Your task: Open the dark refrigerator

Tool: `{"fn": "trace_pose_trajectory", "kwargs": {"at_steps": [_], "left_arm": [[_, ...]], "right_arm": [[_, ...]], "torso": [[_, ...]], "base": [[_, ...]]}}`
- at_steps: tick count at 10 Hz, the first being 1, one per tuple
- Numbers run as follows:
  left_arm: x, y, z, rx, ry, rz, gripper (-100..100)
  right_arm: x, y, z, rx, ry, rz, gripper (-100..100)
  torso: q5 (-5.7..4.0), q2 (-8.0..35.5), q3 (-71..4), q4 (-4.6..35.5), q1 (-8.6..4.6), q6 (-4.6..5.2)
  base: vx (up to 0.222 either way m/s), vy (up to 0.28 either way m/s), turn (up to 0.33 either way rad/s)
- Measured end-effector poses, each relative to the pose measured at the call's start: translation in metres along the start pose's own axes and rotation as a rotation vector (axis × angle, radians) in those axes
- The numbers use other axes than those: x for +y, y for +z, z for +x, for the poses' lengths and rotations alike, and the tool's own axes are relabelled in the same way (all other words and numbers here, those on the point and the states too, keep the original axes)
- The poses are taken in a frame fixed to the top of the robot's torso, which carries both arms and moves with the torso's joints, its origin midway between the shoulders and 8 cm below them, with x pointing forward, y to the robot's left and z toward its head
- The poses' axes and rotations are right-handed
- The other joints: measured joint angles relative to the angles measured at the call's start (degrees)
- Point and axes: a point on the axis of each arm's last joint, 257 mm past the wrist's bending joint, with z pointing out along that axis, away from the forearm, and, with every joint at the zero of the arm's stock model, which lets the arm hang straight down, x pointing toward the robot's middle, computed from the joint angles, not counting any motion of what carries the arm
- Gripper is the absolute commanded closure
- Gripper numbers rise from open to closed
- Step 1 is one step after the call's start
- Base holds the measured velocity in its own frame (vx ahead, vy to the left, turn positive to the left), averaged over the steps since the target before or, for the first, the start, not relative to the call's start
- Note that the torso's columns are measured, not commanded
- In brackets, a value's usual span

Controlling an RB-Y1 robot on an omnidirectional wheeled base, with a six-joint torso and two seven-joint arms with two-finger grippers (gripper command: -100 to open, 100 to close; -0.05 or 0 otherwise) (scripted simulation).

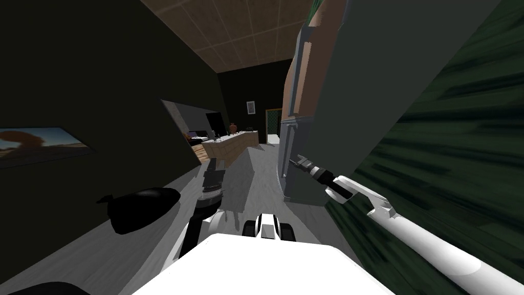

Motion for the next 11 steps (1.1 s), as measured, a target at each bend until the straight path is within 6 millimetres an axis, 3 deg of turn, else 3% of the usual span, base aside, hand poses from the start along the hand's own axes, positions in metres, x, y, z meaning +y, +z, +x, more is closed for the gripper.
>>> {"fn": "trace_pose_trajectory", "kwargs": {"at_steps": [5, 11], "left_arm": [[0.0, 0.0, 0.0, 0.0, 0.0, 0.0, 0], [0.0, 0.0, 0.0, 0.0, 0.0, 0.0, 0]], "right_arm": [[-0.05, -0.002, 0.006, 0.094, -0.254, 0.046, -100], [-0.123, -0.008, -0.013, 0.203, -0.568, 0.124, -100]], "torso": [[-0.01, 0.03, 0.02, 0.0, -0.03, 0.03], [0.01, 0.05, 0.04, 0.01, 0.02, 0.03]], "base": [[0.01, 0.073, 0.06], [0.01, 0.069, 0.053]]}}
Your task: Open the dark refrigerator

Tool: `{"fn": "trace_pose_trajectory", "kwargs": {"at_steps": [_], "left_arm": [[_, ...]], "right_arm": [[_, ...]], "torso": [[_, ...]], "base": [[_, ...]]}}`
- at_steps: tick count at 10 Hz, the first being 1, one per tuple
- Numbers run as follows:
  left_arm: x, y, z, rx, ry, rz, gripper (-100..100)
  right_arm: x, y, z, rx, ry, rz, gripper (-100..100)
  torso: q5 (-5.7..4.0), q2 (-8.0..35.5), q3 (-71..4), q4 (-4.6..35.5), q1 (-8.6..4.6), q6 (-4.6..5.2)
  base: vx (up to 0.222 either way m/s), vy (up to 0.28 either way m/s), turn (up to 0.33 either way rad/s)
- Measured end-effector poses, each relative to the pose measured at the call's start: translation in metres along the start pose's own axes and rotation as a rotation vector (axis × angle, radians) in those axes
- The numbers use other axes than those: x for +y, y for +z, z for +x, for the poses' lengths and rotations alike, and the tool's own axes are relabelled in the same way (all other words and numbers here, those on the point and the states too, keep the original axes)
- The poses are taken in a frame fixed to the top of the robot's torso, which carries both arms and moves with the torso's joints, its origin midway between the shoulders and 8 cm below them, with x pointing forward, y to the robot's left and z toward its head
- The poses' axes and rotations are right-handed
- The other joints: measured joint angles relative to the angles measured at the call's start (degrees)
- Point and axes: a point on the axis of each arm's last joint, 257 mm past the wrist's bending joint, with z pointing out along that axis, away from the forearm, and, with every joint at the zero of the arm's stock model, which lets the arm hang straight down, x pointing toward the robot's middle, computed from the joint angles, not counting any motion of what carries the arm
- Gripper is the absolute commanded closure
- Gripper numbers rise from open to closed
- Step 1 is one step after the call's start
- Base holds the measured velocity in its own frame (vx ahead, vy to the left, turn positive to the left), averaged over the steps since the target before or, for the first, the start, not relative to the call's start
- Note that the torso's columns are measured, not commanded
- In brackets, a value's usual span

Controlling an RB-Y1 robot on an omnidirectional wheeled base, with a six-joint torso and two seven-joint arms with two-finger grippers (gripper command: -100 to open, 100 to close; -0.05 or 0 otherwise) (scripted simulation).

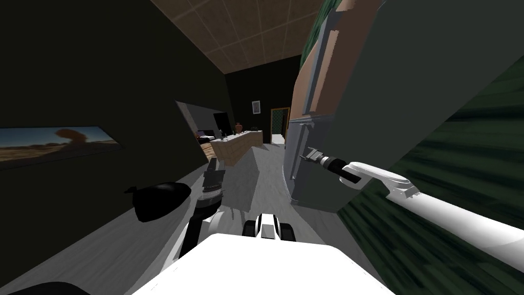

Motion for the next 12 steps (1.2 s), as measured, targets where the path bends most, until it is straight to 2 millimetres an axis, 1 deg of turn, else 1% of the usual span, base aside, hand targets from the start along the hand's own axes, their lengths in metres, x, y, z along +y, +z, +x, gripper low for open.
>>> {"fn": "trace_pose_trajectory", "kwargs": {"at_steps": [2, 4, 5, 6, 8, 11, 12], "left_arm": [[0.0, 0.0, 0.0, 0.0, 0.0, 0.0, 0], [0.0, 0.0, 0.0, 0.0, 0.0, 0.0, 0], [0.0, 0.0, 0.0, 0.0, 0.0, 0.0, 0], [0.0, 0.0, 0.0, 0.0, 0.0, 0.0, 0], [0.0, 0.0, 0.0, 0.0, 0.0, 0.0, 0], [0.0, 0.0, 0.0, 0.0, 0.0, 0.0, 0], [0.0, 0.0, 0.0, 0.0, 0.0, 0.0, 0]], "right_arm": [[-0.041, 0.002, 0.01, 0.053, -0.138, 0.045, -100], [-0.07, -0.003, 0.014, 0.094, -0.25, 0.078, -100], [-0.081, -0.004, 0.018, 0.11, -0.287, 0.087, -100], [-0.097, -0.008, 0.016, 0.128, -0.339, 0.101, -100], [-0.123, -0.014, 0.012, 0.162, -0.427, 0.129, -100], [-0.173, -0.025, 0.007, 0.222, -0.576, 0.191, -100], [-0.195, -0.03, 0.0, 0.247, -0.633, 0.215, -100]], "torso": [[0.03, -0.09, -0.06, -0.03, 0.11, -0.03], [-0.03, 0.0, 0.0, 0.0, -0.08, -0.01], [-0.02, -0.05, -0.05, 0.03, -0.18, -0.01], [0.01, -0.1, -0.09, 0.04, -0.14, 0.0], [0.05, -0.09, -0.09, 0.08, -0.09, 0.04], [-0.01, -0.11, -0.1, 0.01, -0.12, -0.01], [0.0, -0.08, -0.07, 0.0, -0.04, -0.01]], "base": [[0.02, 0.095, 0.074], [0.01, 0.059, 0.042], [0.004, 0.055, 0.084], [0.007, 0.043, 0.022], [0.012, 0.072, 0.07], [0.022, 0.066, 0.046], [0.021, 0.066, 0.07]]}}
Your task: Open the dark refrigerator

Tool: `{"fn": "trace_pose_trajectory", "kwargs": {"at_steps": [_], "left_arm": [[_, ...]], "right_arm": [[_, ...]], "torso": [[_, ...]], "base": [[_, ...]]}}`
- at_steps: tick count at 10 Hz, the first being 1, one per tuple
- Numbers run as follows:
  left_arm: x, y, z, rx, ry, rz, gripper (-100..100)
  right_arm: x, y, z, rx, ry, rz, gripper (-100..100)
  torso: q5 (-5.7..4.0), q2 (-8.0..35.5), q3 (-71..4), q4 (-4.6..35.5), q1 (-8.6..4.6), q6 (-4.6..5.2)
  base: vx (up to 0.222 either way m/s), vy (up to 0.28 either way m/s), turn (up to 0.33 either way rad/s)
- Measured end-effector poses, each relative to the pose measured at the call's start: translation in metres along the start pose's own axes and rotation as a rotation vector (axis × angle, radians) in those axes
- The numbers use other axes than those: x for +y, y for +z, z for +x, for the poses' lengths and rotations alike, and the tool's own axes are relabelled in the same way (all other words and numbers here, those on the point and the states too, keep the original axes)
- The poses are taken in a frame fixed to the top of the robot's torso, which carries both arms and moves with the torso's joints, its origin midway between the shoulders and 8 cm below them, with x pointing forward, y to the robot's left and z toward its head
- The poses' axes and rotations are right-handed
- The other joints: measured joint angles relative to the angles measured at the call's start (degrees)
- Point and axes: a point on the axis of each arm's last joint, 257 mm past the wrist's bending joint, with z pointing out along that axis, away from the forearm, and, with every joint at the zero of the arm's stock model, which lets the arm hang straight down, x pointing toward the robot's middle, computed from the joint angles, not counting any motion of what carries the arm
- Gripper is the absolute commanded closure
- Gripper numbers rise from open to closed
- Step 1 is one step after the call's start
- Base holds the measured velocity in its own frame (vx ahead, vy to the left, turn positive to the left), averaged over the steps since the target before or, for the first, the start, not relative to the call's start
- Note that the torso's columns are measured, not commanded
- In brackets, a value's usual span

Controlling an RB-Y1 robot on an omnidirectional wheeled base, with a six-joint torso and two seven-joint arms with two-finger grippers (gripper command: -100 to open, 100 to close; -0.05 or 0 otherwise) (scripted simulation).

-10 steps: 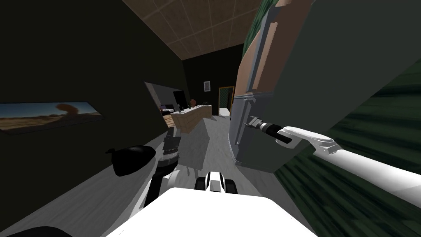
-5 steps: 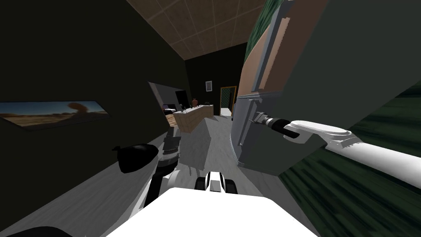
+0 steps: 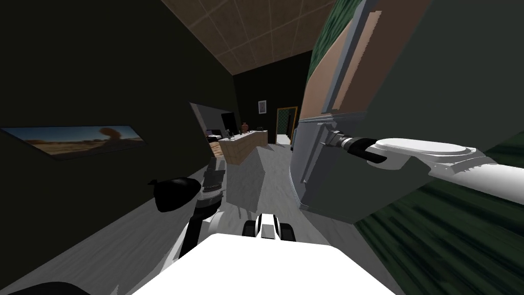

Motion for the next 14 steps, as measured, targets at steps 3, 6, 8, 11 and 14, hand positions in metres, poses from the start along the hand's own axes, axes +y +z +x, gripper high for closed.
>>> {"fn": "trace_pose_trajectory", "kwargs": {"at_steps": [3, 6, 8, 11, 14], "left_arm": [[0.0, 0.0, 0.0, 0.0, 0.0, 0.0, 0], [0.0, 0.0, 0.0, 0.0, 0.0, 0.0, 0], [0.0, 0.0, 0.0, 0.0, 0.0, 0.0, 0], [0.0, 0.0, 0.0, 0.0, 0.0, 0.0, 0], [0.0, 0.0, 0.0, 0.0, 0.0, 0.0, 0]], "right_arm": [[-0.041, -0.005, 0.026, 0.061, -0.131, 0.051, -100], [-0.072, -0.01, 0.033, 0.1, -0.213, 0.086, -100], [-0.079, -0.012, 0.035, 0.106, -0.219, 0.088, -100], [-0.088, -0.014, 0.045, 0.129, -0.217, 0.101, 100], [-0.095, -0.021, 0.069, 0.186, -0.222, 0.107, 100]], "torso": [[-0.01, 0.07, 0.04, 0.05, -0.06, 0.03], [-0.03, 0.01, 0.02, -0.02, -0.04, 0.0], [-0.01, -0.22, -0.11, -0.07, 0.01, -0.01], [-0.11, -0.24, -0.09, -0.26, 0.31, -0.01], [-0.24, -0.26, -0.13, -0.33, -0.09, -0.08]], "base": [[0.008, 0.049, 0.033], [0.011, 0.025, 0.017], [0.093, 0.011, 0.023], [0.077, 0.127, -0.006], [0.111, 0.227, 0.016]]}}
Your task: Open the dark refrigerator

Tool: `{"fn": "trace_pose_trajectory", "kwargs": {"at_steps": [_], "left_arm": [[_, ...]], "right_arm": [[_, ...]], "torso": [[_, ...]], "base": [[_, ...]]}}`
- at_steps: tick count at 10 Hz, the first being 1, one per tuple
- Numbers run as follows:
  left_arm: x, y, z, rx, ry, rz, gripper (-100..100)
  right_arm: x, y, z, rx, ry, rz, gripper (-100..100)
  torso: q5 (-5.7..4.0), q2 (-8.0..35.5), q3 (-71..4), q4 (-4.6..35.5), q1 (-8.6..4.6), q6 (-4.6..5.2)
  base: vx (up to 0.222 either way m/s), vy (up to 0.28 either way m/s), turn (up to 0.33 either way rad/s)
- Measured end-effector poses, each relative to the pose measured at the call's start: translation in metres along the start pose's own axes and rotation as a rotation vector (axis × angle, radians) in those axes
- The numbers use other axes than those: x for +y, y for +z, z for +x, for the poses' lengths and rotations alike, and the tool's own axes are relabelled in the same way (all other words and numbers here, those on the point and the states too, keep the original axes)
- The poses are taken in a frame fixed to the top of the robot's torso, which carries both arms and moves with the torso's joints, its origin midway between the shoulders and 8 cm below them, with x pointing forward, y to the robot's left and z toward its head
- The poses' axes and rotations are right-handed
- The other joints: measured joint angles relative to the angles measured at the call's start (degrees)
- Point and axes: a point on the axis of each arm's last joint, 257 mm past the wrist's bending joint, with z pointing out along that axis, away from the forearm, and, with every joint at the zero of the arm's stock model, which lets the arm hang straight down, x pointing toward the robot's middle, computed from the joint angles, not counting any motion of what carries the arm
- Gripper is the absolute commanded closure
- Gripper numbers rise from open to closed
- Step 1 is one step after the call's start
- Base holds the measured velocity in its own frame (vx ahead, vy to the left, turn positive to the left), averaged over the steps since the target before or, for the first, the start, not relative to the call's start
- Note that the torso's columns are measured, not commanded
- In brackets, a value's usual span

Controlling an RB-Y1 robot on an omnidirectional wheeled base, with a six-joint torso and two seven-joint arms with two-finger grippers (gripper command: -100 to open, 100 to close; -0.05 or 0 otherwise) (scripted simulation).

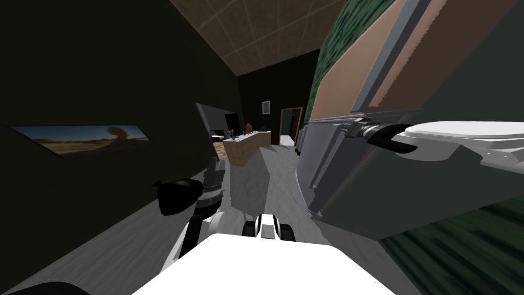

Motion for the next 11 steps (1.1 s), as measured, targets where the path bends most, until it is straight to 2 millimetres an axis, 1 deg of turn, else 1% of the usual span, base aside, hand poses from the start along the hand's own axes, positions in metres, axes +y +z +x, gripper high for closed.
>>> {"fn": "trace_pose_trajectory", "kwargs": {"at_steps": [1, 2, 4, 5, 6, 7, 8, 9, 10, 11], "left_arm": [[0.0, 0.0, 0.0, 0.0, 0.0, 0.0, 0], [0.0, 0.0, 0.0, 0.0, 0.0, 0.0, 0], [0.0, 0.0, 0.0, 0.0, 0.0, 0.0, 0], [0.0, 0.0, 0.0, 0.0, 0.0, 0.0, 0], [0.0, 0.0, 0.0, 0.0, 0.0, 0.0, 0], [0.0, 0.0, 0.0, 0.0, 0.0, 0.0, 0], [0.0, 0.0, 0.0, 0.0, 0.0, 0.0, 0], [0.0, 0.0, 0.0, 0.0, 0.0, 0.0, 0], [0.0, 0.0, 0.0, 0.0, 0.0, 0.0, 0], [0.0, 0.0, 0.0, 0.0, 0.0, 0.0, 0]], "right_arm": [[0.002, -0.001, 0.01, 0.02, -0.001, -0.004, 100], [0.005, -0.001, 0.015, 0.033, -0.001, -0.007, 100], [0.005, -0.003, 0.035, 0.074, -0.007, -0.01, 100], [0.003, -0.006, 0.045, 0.096, -0.009, -0.014, 100], [0.006, -0.008, 0.061, 0.13, -0.012, -0.017, 100], [0.006, -0.009, 0.068, 0.151, -0.014, -0.015, 100], [0.002, -0.016, 0.08, 0.179, -0.027, -0.009, 100], [0.0, -0.016, 0.088, 0.197, -0.019, -0.003, 100], [0.002, -0.015, 0.091, 0.201, -0.015, -0.005, 100], [0.002, -0.017, 0.101, 0.22, -0.021, -0.007, 100]], "torso": [[-0.1, -0.15, -0.1, -0.01, -0.25, 0.07], [-0.11, -0.2, -0.17, -0.02, -0.4, 0.0], [-0.08, -0.19, -0.17, -0.02, -0.43, -0.03], [0.0, -0.33, -0.27, 0.01, -0.23, -0.03], [0.05, -0.53, -0.43, -0.05, -0.24, -0.1], [0.04, -0.46, -0.41, -0.07, -0.26, -0.24], [-0.07, -0.26, -0.2, -0.08, -0.14, -0.08], [-0.1, 0.01, -0.02, 0.03, -0.29, 0.0], [-0.13, 0.23, 0.11, 0.15, -0.66, 0.08], [-0.16, 0.08, 0.05, 0.12, -0.5, 0.16]], "base": [[0.141, 0.225, -0.016], [0.113, 0.266, 0.001], [0.126, 0.224, 0.012], [0.195, 0.28, -0.006], [0.148, 0.252, -0.024], [0.123, 0.276, 0.048], [0.09, 0.244, 0.012], [0.049, 0.132, 0.005], [0.101, 0.17, 0.03], [0.155, 0.256, 0.006]]}}
